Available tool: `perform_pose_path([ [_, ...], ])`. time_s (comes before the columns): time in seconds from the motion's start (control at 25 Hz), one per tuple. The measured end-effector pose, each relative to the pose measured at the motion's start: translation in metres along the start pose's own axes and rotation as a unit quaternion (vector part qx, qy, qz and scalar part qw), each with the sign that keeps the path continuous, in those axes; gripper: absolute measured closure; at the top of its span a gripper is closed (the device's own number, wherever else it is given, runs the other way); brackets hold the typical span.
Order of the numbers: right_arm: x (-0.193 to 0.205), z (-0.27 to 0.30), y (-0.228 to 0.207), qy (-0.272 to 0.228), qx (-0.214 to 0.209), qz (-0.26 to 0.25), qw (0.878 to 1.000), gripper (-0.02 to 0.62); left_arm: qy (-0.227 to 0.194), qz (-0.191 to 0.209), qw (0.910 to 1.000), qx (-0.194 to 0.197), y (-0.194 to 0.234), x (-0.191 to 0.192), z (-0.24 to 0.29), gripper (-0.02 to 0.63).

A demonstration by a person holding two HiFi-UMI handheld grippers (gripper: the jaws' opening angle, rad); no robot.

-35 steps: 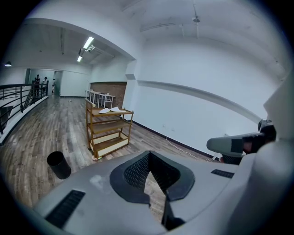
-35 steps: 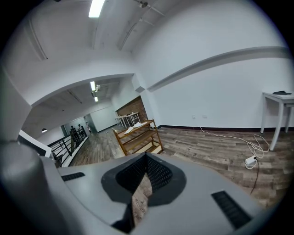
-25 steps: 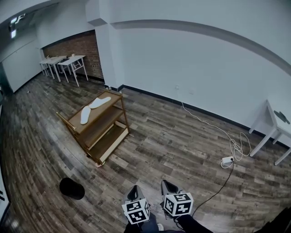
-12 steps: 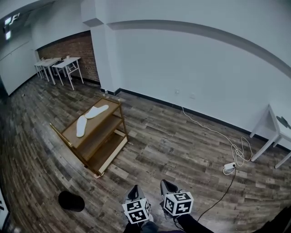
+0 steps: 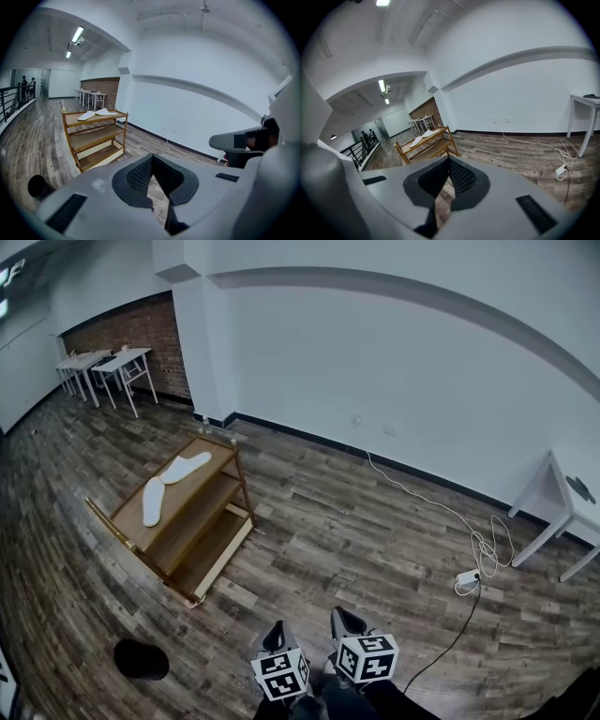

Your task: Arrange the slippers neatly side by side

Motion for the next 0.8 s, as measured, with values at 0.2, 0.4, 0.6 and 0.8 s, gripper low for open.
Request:
perform_pose_path([
  [0.2, -0.019, 0.028, -0.015, 0.004, -0.007, 0.001, 1.0, 0.598, 0.002, -0.005, 0.9999, -0.011, -0.001, -0.015, 0.027, 0.606],
  [0.4, -0.05, 0.062, -0.036, 0.011, -0.022, -0.003, 1.0, 0.597, 0.0, -0.009, 0.9996, -0.026, -0.008, -0.043, 0.063, 0.606],
  [0.6, -0.084, 0.092, -0.061, 0.013, -0.036, -0.011, 0.999, 0.597, -0.009, -0.011, 0.9993, -0.033, -0.023, -0.075, 0.103, 0.606],
  [0.8, -0.111, 0.114, -0.093, 0.015, -0.04, -0.008, 0.999, 0.598, -0.008, -0.011, 0.9992, -0.037, -0.043, -0.096, 0.139, 0.606],
])
Point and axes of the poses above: the fingertips, and each gripper's own axes: z forward along the fingers, y to its left, x out of its underside, the point moved 7 cm from there along -z, backward along the fingers, and after that the axes turned 4 degrees about y, right-handed, at the moved point
